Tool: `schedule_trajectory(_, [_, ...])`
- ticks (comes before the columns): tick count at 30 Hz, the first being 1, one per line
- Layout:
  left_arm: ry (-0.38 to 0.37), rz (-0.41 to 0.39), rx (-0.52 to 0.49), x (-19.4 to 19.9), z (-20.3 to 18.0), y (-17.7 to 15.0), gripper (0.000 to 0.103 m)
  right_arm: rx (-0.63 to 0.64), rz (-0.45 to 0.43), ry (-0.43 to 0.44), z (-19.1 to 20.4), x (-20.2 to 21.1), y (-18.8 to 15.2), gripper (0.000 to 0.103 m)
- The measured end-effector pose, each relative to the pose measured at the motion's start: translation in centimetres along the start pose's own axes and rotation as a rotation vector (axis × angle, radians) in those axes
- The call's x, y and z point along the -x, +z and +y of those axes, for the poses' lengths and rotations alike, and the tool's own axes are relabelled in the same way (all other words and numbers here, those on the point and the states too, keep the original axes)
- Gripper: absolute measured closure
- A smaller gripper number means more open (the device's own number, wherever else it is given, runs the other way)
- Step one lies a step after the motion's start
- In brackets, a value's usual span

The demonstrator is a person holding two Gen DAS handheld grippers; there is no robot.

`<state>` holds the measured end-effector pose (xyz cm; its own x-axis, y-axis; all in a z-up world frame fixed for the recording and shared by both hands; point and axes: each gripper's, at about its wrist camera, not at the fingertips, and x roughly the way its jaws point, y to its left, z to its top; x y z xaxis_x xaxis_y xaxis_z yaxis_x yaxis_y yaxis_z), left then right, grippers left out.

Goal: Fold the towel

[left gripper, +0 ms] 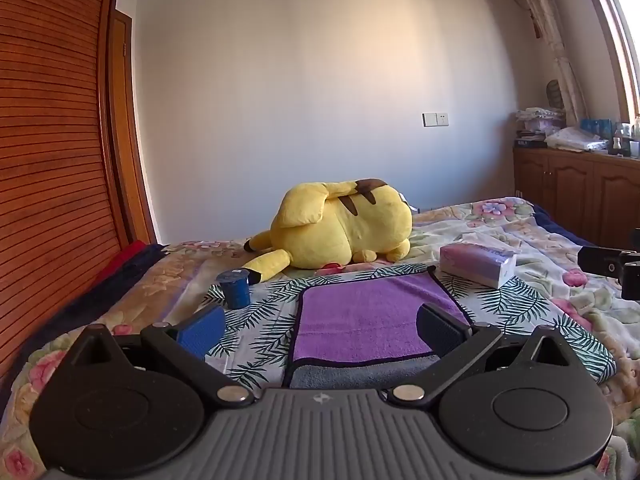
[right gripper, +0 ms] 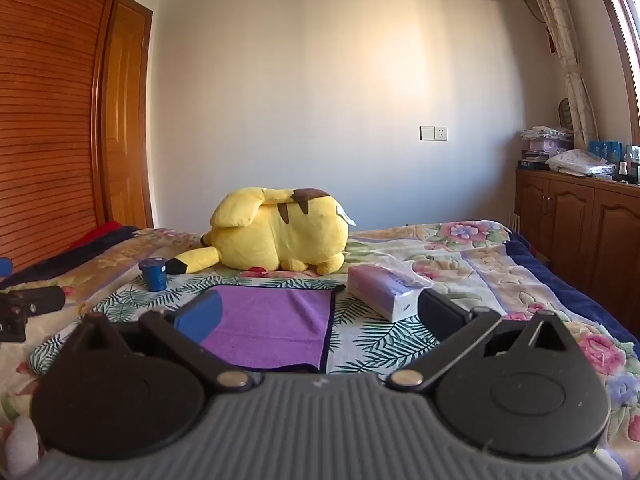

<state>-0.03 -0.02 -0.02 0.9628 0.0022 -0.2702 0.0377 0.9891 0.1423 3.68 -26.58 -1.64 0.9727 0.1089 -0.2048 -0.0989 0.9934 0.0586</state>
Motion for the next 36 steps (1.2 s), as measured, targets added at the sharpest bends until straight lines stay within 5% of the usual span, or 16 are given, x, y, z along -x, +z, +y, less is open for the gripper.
schedule_trajectory(36, [0.007, 0.008, -0.002, -1.4, 1.6, -0.2, 0.0, 0.01, -0.003, -0.002, 0.0, 0.1, 0.0, 0.0])
